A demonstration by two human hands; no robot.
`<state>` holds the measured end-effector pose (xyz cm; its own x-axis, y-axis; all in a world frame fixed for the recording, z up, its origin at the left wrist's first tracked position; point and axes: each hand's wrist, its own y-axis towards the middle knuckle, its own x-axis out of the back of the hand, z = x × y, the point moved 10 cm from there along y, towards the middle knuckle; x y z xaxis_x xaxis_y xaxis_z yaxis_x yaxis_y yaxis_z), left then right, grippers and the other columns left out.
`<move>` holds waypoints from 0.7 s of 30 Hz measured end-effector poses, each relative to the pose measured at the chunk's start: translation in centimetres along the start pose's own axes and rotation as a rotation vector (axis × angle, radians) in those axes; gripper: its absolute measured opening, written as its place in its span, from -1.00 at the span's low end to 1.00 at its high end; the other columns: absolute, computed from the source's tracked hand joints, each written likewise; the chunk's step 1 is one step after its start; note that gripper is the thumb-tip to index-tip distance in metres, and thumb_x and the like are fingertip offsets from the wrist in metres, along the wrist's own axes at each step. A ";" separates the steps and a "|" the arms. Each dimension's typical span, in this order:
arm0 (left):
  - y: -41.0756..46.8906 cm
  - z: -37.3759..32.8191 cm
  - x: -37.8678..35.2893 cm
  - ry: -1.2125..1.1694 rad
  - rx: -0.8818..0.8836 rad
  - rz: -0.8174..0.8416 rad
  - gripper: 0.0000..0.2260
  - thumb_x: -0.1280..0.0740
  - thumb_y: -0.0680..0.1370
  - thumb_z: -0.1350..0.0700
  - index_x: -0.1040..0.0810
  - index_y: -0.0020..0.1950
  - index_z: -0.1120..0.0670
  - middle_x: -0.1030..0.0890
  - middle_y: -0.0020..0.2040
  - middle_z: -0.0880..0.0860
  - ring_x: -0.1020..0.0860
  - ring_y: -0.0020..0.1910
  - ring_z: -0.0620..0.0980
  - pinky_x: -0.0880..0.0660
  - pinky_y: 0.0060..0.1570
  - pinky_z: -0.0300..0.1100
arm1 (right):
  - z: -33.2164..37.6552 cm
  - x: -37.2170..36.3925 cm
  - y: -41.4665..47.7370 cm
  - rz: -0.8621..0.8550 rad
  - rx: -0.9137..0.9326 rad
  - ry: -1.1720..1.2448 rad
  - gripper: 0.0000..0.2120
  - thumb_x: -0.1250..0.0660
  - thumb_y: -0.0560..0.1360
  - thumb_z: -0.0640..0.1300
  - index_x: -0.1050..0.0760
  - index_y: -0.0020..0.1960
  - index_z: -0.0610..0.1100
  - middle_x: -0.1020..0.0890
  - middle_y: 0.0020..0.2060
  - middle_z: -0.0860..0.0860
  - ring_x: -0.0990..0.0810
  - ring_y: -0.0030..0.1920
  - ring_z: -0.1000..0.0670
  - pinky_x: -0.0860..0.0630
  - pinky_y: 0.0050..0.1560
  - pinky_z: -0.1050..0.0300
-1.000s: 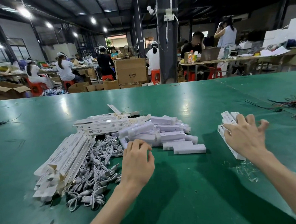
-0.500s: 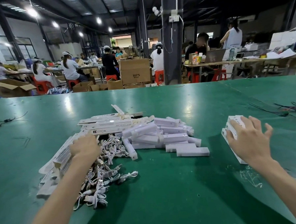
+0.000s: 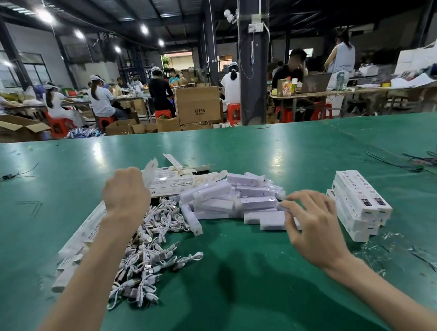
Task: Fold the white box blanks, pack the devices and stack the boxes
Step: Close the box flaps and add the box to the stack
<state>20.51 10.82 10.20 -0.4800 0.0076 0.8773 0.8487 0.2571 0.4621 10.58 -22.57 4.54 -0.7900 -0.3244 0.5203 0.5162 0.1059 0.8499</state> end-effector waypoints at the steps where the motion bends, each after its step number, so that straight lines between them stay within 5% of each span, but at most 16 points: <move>1: 0.1 0.0 -1.1 0.022 0.012 0.072 -0.85 -0.28 0.53 0.28 -0.55 0.07 0.28 -0.58 -0.01 0.29 -0.56 0.01 0.30 -0.43 -0.16 0.00 | 0.6 -0.5 -0.3 0.028 0.016 0.018 -0.82 -0.34 0.35 -0.24 -0.64 -0.08 -0.14 -0.62 -0.08 -0.05 -0.57 -0.01 -0.12 -0.36 0.08 -0.09; 4: -0.1 1.0 -4.5 0.047 0.063 0.213 -0.70 -0.27 0.55 0.28 -0.38 0.27 0.32 -0.56 0.16 0.28 -0.53 0.16 0.28 -0.48 0.02 0.03 | 1.1 -1.7 -1.0 0.112 0.041 0.046 -0.81 -0.44 0.32 -0.33 -0.64 -0.11 -0.14 -0.62 -0.09 -0.04 -0.58 -0.01 -0.13 -0.36 0.10 -0.09; 7: -0.1 2.2 -6.7 0.062 0.083 0.243 -0.60 -0.24 0.53 0.34 -0.23 0.34 0.34 -0.54 0.19 0.29 -0.52 0.18 0.29 -0.46 -0.02 0.03 | 0.9 -2.3 -1.1 0.158 0.030 0.055 -0.77 -0.50 0.28 -0.37 -0.63 -0.12 -0.14 -0.62 -0.10 -0.03 -0.59 -0.02 -0.13 -0.39 0.09 -0.11; 13: -0.2 3.5 -7.1 0.063 0.104 0.261 -0.75 -0.33 0.57 0.22 -0.44 0.22 0.26 -0.60 0.07 0.22 -0.57 0.07 0.21 -0.41 -0.14 -0.04 | 1.0 -2.4 -1.3 0.155 0.039 0.070 -0.77 -0.50 0.28 -0.39 -0.63 -0.14 -0.15 -0.61 -0.13 -0.03 -0.58 -0.04 -0.13 -0.41 0.06 -0.11; 17: -0.2 2.5 -4.6 0.130 0.085 0.186 -0.77 -0.24 0.56 0.32 -0.52 0.20 0.24 -0.56 0.09 0.24 -0.57 0.08 0.23 -0.48 -0.07 -0.02 | 1.8 -2.8 -1.8 0.177 0.059 0.056 -0.75 -0.49 0.26 -0.38 -0.62 -0.14 -0.13 -0.61 -0.14 -0.01 -0.60 -0.02 -0.14 -0.35 0.10 -0.08; 21: -0.5 -0.3 1.5 -0.047 -0.049 -0.129 -0.76 -0.13 0.60 0.34 -0.47 0.21 0.23 -0.40 -0.18 0.19 -0.54 -0.18 0.30 -0.35 -0.26 0.03 | 3.6 -3.9 -3.0 0.237 0.147 -0.002 -0.75 -0.50 0.23 -0.30 -0.63 -0.11 -0.12 -0.61 -0.14 -0.01 -0.59 -0.03 -0.14 -0.31 0.15 -0.07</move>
<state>19.44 10.40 11.33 -0.5950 0.0226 0.8034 0.7883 0.2115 0.5778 10.94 -18.28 0.27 -0.6537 -0.2723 0.7061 0.6334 0.3139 0.7073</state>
